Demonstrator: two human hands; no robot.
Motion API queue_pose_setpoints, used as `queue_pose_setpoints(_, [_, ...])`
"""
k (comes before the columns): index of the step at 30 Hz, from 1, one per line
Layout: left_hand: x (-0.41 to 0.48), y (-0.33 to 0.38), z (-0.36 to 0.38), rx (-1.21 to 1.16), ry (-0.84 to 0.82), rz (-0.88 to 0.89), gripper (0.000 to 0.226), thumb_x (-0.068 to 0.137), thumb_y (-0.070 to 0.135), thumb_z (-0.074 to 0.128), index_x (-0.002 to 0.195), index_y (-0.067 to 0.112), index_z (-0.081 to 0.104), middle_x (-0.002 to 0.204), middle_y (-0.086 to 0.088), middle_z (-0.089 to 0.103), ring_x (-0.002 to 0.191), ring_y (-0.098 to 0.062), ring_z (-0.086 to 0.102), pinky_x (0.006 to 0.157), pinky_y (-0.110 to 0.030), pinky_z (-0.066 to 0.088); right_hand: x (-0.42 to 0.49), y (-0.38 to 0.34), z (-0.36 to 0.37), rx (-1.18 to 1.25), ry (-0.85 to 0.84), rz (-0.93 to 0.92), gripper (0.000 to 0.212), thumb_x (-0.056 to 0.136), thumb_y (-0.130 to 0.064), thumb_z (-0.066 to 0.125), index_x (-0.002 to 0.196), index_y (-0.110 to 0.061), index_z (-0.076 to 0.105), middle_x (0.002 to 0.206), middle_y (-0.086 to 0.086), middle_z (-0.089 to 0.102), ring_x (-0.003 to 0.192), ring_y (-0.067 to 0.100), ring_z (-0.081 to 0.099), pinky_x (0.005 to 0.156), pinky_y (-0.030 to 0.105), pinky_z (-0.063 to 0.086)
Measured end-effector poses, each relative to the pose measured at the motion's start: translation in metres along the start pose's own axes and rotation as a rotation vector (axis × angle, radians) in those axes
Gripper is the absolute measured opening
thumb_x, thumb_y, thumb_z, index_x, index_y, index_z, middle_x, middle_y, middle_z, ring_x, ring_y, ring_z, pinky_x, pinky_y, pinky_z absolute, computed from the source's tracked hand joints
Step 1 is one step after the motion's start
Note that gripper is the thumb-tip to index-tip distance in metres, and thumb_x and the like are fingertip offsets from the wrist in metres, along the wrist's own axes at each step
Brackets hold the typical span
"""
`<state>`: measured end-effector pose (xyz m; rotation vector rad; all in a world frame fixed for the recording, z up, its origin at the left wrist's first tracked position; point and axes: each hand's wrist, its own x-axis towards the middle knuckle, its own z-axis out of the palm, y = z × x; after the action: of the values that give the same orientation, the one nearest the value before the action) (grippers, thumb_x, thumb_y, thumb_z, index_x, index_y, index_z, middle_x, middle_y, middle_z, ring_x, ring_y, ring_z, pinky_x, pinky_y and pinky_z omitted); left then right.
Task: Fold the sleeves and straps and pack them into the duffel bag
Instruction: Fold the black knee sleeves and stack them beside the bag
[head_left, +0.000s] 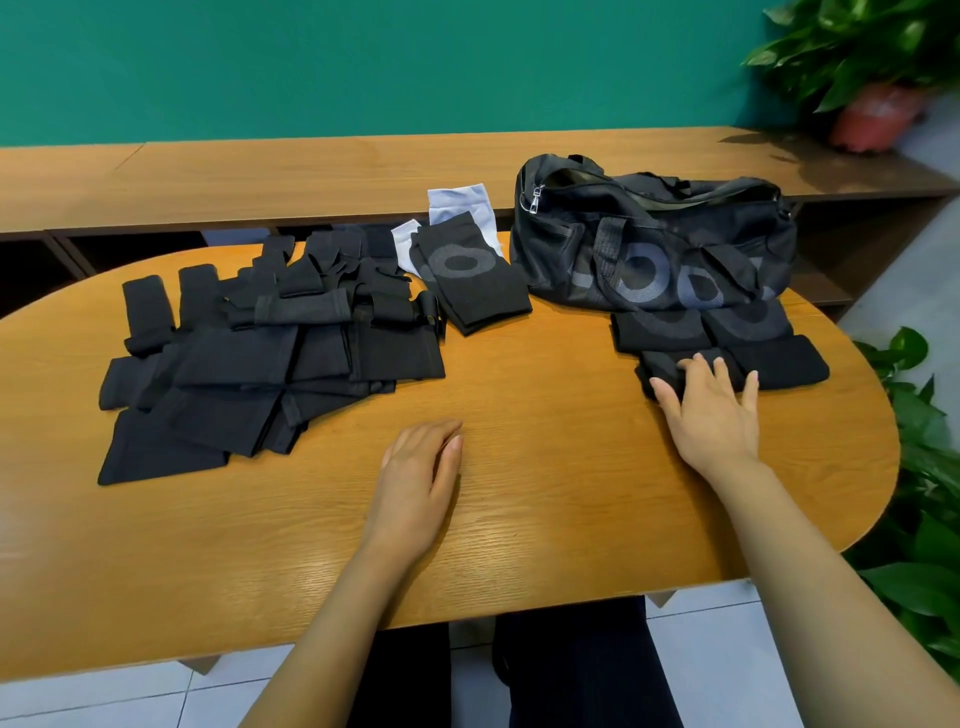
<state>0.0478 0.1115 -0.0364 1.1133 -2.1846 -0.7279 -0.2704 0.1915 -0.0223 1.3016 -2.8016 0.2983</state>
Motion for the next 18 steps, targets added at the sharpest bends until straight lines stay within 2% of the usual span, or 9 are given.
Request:
queue_pose_setpoints(9, [0.005, -0.005, 0.003, 0.011, -0.01, -0.016, 0.044, 0.101, 0.041, 0.035, 0.131, 0.02, 0.059, 0.126, 0.009, 0.061, 0.119, -0.006, 0.049, 0.107, -0.037, 0.037, 0.0, -0.008, 0.0, 0.047, 0.061, -0.057, 0.062, 0.1, -0.054, 0.026, 0.144, -0.014, 0.04, 0.158, 0.007, 0.03, 0.151, 0.025, 0.01, 0.121, 0.051, -0.001])
queue_pose_setpoints(14, [0.029, -0.004, -0.006, 0.137, 0.026, 0.022, 0.036, 0.103, 0.034, 0.04, 0.132, 0.021, 0.058, 0.13, 0.007, 0.059, 0.123, -0.009, 0.045, 0.1, -0.027, 0.029, -0.003, -0.043, -0.001, 0.053, 0.102, -0.207, 0.061, 0.099, -0.055, 0.024, 0.144, -0.016, 0.042, 0.157, 0.004, 0.033, 0.15, 0.022, 0.013, 0.122, 0.049, 0.0])
queue_pose_setpoints(16, [0.045, -0.005, -0.01, 0.233, 0.034, 0.028, 0.038, 0.104, 0.034, 0.04, 0.135, 0.021, 0.056, 0.138, 0.004, 0.054, 0.13, -0.012, 0.039, 0.108, -0.031, 0.025, -0.001, -0.061, 0.001, 0.057, 0.084, -0.265, 0.06, 0.1, -0.055, 0.024, 0.144, -0.017, 0.042, 0.157, 0.003, 0.033, 0.15, 0.021, 0.013, 0.122, 0.048, 0.0])
queue_pose_setpoints(18, [0.056, -0.011, -0.008, 0.325, 0.007, -0.003, 0.041, 0.104, 0.036, 0.037, 0.14, 0.021, 0.051, 0.149, 0.002, 0.044, 0.141, -0.015, 0.028, 0.118, -0.037, 0.014, 0.003, -0.08, 0.005, 0.053, 0.051, -0.319, 0.06, 0.1, -0.055, 0.023, 0.144, -0.019, 0.041, 0.158, 0.002, 0.031, 0.15, 0.02, 0.012, 0.122, 0.049, 0.0])
